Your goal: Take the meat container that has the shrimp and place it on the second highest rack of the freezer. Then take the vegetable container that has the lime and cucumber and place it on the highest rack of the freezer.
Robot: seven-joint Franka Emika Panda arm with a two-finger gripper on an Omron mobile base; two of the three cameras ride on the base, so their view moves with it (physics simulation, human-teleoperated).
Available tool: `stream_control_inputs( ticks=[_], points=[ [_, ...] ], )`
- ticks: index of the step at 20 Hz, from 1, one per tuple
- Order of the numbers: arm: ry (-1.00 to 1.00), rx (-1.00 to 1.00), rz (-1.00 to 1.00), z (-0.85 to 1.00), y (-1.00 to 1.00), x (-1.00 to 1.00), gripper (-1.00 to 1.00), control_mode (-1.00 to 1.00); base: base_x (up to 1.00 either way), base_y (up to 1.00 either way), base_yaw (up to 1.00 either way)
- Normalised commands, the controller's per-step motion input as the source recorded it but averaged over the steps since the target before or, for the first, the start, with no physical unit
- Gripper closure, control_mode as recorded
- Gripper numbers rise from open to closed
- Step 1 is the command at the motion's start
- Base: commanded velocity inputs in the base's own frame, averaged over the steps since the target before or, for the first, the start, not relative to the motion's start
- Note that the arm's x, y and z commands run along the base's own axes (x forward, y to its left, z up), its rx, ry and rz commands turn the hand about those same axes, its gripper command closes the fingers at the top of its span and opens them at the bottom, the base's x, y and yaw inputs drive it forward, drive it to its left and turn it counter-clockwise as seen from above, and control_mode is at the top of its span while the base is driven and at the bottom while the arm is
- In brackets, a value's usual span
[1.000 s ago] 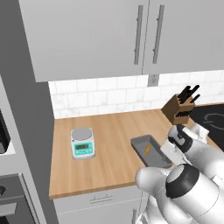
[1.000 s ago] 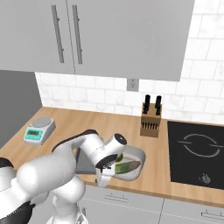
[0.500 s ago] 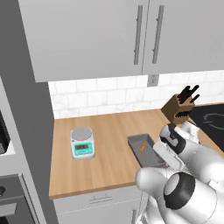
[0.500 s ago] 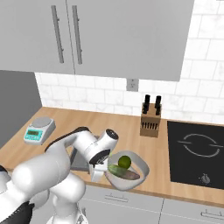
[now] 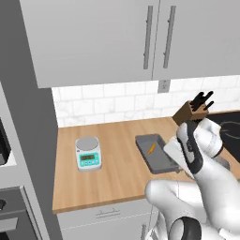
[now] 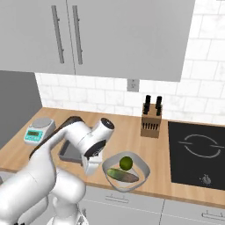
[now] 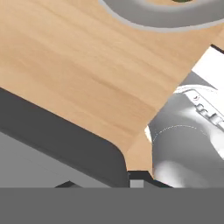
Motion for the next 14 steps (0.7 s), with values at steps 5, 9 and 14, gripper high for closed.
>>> stream_control_inputs(
  ticks=[5,9,14],
  points=[
    [-0.17,0.00,0.10,1.00,0.23,-0.70,1.00,-1.00,0.00,0.00,0.00],
    [-0.14,0.00,0.04,1.00,0.23,-0.71,1.00,-1.00,0.00,0.00,0.00],
    [-0.15,0.00,0.02,0.98,0.30,-0.47,1.00,-1.00,0.00,0.00,0.00]
  ],
)
